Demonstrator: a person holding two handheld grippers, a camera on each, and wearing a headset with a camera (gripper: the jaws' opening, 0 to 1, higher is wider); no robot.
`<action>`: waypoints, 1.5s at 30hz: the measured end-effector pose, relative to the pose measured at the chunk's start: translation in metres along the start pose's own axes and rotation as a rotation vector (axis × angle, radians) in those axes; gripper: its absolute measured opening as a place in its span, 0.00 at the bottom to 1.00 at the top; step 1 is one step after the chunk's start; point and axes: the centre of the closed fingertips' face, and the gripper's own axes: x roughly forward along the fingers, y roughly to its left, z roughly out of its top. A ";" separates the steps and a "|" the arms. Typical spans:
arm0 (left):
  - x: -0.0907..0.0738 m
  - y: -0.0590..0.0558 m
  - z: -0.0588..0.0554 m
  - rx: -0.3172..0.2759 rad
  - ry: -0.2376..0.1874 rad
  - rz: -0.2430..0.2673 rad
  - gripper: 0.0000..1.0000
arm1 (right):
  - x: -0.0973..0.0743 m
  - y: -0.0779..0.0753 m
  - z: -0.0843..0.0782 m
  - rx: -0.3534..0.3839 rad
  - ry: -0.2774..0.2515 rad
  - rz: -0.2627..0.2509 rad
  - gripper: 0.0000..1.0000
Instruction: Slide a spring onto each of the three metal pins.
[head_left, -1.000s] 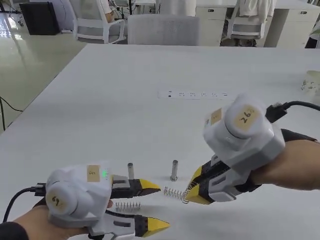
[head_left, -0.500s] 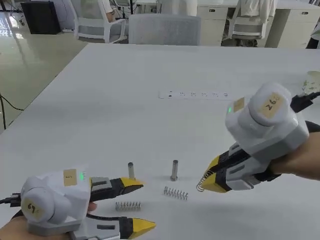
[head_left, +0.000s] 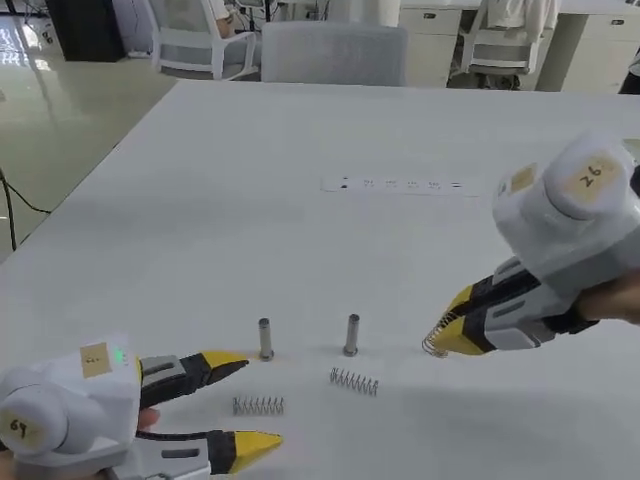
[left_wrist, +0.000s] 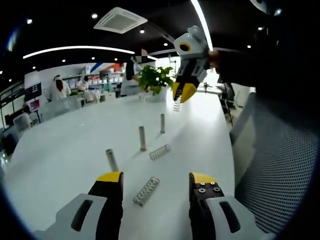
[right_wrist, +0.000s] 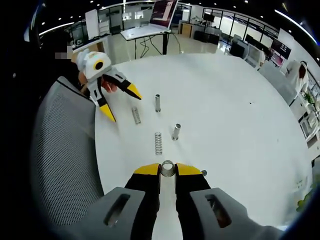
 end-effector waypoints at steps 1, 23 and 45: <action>-0.001 0.002 0.000 -0.002 -0.002 0.009 0.48 | -0.002 -0.003 0.000 0.003 -0.001 -0.005 0.08; -0.003 0.010 0.002 -0.025 -0.018 0.056 0.60 | -0.006 -0.051 -0.016 0.033 0.072 -0.084 0.08; -0.004 0.011 0.002 -0.029 -0.020 0.065 0.62 | 0.017 -0.058 -0.026 0.050 0.133 -0.044 0.08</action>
